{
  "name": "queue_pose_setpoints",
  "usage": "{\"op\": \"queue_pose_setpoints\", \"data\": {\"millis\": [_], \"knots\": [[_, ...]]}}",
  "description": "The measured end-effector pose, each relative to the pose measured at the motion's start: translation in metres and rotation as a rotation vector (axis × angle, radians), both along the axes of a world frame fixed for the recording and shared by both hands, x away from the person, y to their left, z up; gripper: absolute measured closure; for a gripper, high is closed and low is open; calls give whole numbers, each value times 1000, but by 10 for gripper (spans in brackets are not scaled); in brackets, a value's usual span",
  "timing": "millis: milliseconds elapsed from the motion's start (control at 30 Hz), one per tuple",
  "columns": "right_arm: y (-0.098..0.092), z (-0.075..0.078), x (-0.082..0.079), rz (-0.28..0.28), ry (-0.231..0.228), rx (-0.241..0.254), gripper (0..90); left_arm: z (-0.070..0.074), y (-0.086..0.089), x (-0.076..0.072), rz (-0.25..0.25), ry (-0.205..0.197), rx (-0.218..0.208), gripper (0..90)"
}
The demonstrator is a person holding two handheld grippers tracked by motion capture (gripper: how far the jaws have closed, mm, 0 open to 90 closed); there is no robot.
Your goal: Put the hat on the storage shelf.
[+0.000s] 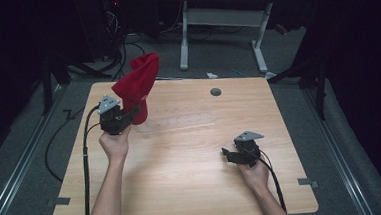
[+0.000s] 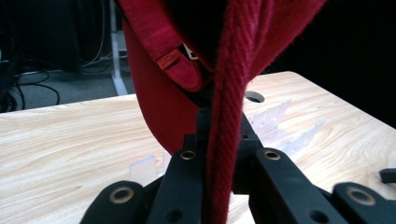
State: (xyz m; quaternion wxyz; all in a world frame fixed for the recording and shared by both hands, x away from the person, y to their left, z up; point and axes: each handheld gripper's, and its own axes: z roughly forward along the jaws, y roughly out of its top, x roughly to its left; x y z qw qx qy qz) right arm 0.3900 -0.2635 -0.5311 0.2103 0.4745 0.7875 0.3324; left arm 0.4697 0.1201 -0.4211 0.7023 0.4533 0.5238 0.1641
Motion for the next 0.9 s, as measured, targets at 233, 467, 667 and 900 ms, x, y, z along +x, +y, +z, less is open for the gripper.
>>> {"op": "queue_pose_setpoints", "data": {"millis": [233,467,667,900], "knots": [[0,0,0,0,-1,1,359,-9,0,9,19,24,11,855],[0,0,0,2,-1,0,355,-13,-2,13,29,36,8,854],[0,0,0,7,-3,-3,350,-17,-5,17,39,50,9,853],[1,0,0,4,-3,-3,345,-22,-9,18,43,51,27,852]]}}
